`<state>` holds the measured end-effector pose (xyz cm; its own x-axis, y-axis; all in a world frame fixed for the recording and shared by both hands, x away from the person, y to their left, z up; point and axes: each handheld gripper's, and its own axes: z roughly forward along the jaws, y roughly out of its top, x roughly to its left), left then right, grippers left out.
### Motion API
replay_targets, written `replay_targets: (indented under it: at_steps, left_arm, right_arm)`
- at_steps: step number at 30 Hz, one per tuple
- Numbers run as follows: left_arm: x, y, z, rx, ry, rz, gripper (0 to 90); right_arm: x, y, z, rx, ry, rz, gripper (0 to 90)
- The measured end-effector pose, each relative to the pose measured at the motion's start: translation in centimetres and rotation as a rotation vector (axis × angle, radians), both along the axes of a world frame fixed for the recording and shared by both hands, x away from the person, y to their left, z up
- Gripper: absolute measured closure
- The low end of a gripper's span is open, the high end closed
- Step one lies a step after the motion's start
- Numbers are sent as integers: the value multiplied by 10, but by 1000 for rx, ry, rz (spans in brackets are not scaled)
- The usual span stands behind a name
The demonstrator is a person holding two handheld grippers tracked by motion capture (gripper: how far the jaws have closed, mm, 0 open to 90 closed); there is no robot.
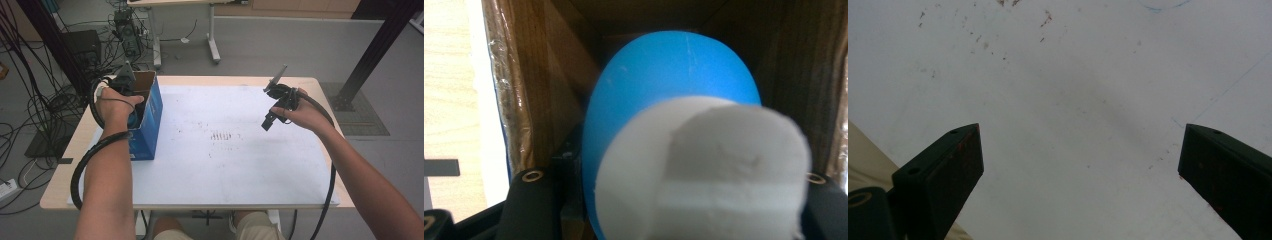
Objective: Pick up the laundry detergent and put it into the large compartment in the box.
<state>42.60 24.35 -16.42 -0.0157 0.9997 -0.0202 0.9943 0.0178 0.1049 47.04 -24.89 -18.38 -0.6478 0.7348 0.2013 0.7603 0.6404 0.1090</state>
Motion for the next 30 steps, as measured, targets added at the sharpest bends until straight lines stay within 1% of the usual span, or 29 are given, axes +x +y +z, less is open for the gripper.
replay_targets:
  at_steps: [11, 28, 30]
  left_arm:
    - [1, 1, 0, -3, 2, -1, 377]
    - [1, 1, 0, 0, 6, -8, 377]
    - [1, 0, 0, 1, 7, -9, 377]
  right_arm:
    - [0, -1, -2, 4, 0, -8, 43]
    - [0, 1, -2, 0, -2, -7, 43]
    - [-1, 0, -2, 5, -4, -10, 43]
